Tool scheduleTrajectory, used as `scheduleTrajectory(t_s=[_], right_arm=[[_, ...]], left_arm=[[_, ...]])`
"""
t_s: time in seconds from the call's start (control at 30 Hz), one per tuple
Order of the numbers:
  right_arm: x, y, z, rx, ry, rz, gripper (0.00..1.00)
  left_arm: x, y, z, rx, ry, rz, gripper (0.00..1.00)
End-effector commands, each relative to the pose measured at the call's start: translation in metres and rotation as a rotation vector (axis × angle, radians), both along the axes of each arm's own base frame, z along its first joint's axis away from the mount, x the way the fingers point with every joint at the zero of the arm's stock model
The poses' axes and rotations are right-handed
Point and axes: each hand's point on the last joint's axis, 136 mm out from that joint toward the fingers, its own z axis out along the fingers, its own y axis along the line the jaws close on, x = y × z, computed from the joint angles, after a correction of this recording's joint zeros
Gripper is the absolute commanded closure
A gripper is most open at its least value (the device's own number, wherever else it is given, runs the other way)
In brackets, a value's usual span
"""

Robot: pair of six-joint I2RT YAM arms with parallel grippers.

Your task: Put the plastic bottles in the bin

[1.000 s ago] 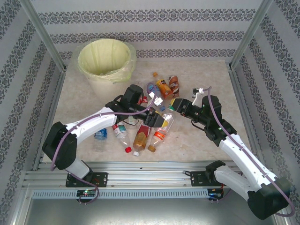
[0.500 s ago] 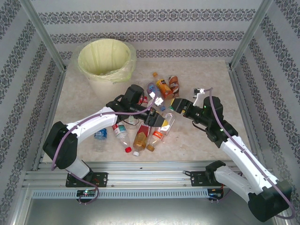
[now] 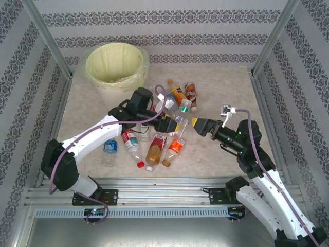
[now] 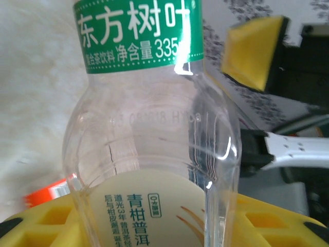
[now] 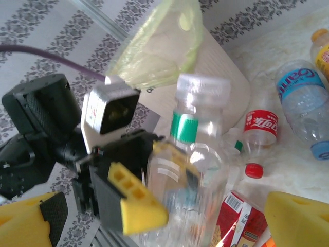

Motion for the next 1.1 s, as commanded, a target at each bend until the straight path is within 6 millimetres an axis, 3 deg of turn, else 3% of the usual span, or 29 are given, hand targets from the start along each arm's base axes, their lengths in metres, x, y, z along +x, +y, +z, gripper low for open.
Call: scheduleTrajectory(t_s=[0.0,0.17,0.37,0.5,0.63,0.8,1.07], right_arm=[[-0.013,0.0,0.017,-0.01,-0.071,0.039,0.02],[-0.019,-0.001,0.035,-0.022,-0.109,0.053,0.02],[-0.019,0.0,0.032,-0.027,-0.097,0.055,0.02],[-0.016,-0.004,0.025,-0.047,-0.065,0.031,0.02],[-0.017,-0.005,0.019,-0.057,-0.047,0.023,0.02],[-0.016,-0.008,0.017,-0.068,-0.039,0.009,0.02],[-0.015,-0.009,0.011,-0.08,-0.018,0.002,0.02]], left_arm=[[0.021,0.029,0.03,0.115,-0.156,0.149,0.49],[0.043,0.058,0.067,0.239,-0.256,0.305,0.47],[0.079,0.1,0.115,0.352,-0.369,0.49,0.46],[0.113,0.144,0.146,0.388,-0.402,0.653,0.47],[0.146,0.19,0.165,0.384,-0.393,0.788,0.51],[0.179,0.234,0.163,0.365,-0.308,0.9,0.51],[0.231,0.284,0.131,0.466,-0.21,0.995,0.51]])
